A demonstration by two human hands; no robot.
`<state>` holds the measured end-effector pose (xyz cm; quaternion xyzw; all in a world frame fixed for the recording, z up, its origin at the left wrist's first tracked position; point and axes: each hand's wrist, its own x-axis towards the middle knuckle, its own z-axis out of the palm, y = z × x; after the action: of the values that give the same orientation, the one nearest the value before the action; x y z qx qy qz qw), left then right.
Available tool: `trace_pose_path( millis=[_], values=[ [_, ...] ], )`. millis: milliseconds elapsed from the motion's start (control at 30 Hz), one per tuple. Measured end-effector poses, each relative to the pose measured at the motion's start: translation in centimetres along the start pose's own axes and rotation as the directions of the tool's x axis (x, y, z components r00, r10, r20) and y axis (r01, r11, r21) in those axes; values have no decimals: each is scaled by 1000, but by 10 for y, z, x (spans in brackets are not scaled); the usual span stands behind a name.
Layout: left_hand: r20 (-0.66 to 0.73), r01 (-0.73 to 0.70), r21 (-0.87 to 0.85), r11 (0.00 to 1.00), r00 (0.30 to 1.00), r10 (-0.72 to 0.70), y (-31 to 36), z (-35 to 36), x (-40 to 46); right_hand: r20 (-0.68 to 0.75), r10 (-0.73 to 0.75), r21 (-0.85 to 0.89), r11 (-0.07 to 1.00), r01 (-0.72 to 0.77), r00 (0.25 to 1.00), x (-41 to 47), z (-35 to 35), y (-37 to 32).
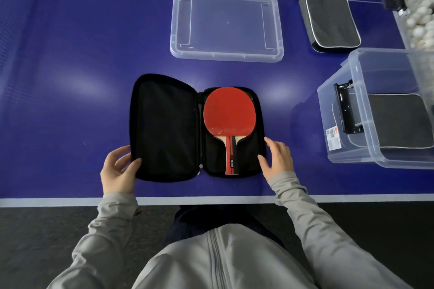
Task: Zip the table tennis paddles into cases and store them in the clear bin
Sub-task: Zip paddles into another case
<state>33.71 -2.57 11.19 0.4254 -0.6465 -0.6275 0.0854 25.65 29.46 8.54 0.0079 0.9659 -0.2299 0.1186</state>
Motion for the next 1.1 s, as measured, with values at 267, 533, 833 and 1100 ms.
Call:
trace_pose_path(
  millis=[267,533,833,1100],
  values=[
    [402,-407,128,904,855,328,39,73,-71,-225,-177,344,906,248,958,9,-34,-95],
    [534,-370,101,923,803,264,34,102,-73,-73,-3,304,952,25,997,24,-41,-98],
    [280,168,358,919,919,-277,4,121,7,188,383,328,843,-426,904,52,-25,-14],
    [293,257,432,864,866,-404,-2,171,34,282,494,350,745,-568,822,66,-1,-1]
  ],
)
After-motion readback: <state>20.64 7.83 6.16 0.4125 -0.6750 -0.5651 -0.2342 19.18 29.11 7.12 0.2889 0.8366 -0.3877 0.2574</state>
